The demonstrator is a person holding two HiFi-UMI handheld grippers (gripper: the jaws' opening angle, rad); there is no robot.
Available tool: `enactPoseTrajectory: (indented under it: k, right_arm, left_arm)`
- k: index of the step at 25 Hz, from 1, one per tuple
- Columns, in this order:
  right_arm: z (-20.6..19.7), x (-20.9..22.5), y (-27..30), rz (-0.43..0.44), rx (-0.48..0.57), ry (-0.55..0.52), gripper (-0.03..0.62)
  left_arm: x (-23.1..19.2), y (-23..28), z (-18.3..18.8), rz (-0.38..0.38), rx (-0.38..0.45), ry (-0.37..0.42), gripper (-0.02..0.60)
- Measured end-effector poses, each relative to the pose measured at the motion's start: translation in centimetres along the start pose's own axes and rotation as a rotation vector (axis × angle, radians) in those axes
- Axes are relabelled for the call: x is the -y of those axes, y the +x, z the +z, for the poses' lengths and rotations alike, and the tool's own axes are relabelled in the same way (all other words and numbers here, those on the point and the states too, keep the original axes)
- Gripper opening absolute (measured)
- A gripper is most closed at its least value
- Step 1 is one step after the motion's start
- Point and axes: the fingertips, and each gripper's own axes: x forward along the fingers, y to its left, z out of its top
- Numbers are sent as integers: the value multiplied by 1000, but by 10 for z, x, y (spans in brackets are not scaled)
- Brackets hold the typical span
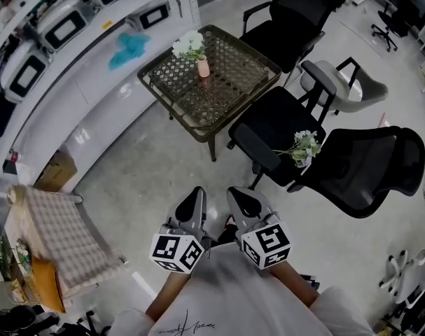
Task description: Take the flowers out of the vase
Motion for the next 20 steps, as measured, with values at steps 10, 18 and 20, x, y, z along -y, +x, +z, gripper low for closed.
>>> enactPoseTrajectory:
  k: [10, 18, 20]
  right_arm:
    - [-6, 26, 12, -2, -31, 4, 6]
    - [1, 39, 40, 12, -31, 1, 7]
    - [5, 40, 49, 12, -36, -3, 7]
  left_arm:
    - [3, 23, -7, 13, -22, -6, 3]
    - [-21, 50, -2, 29, -25, -19, 2]
    - [-26, 58, 3, 25, -24, -21, 2]
